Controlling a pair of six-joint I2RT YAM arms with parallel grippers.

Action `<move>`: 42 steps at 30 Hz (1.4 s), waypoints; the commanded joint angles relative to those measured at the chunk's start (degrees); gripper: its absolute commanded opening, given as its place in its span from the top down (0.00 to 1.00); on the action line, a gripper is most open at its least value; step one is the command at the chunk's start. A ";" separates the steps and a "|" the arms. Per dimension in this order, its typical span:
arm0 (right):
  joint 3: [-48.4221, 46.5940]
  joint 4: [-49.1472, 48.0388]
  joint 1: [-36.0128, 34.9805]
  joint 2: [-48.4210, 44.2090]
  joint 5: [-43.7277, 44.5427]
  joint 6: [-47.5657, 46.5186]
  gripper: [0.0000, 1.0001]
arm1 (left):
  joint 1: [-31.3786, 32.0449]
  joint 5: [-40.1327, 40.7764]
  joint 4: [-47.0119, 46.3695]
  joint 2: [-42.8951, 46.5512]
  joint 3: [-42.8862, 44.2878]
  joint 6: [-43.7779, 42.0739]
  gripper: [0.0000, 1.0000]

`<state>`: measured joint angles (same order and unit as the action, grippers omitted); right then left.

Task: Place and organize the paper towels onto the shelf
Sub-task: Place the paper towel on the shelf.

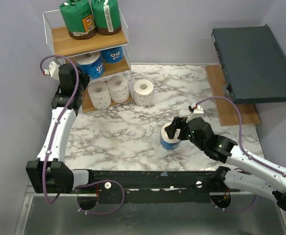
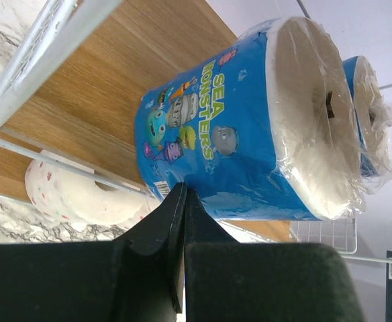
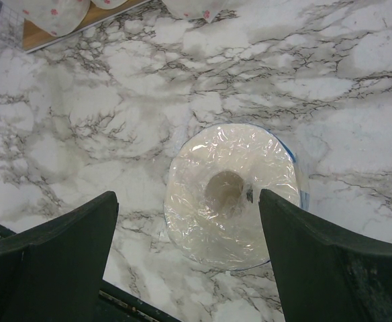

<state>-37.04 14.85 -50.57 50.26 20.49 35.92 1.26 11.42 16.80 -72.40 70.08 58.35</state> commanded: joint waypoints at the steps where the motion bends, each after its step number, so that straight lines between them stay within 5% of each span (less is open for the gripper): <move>1: 0.84 0.00 -0.15 0.21 0.69 -0.60 0.11 | 0.19 2.10 -0.83 -1.37 2.37 0.19 1.00; 28: 1.22 0.44 -0.16 0.62 1.12 -0.42 0.11 | -0.73 6.02 1.48 -8.27 8.66 0.98 1.00; 42: 1.16 0.35 -0.16 0.67 0.96 -0.42 0.11 | -2.75 2.54 -3.30 -3.05 2.27 1.62 1.00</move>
<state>-36.51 14.92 -50.57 50.96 20.49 35.92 -1.04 15.97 16.25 -78.76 75.40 58.98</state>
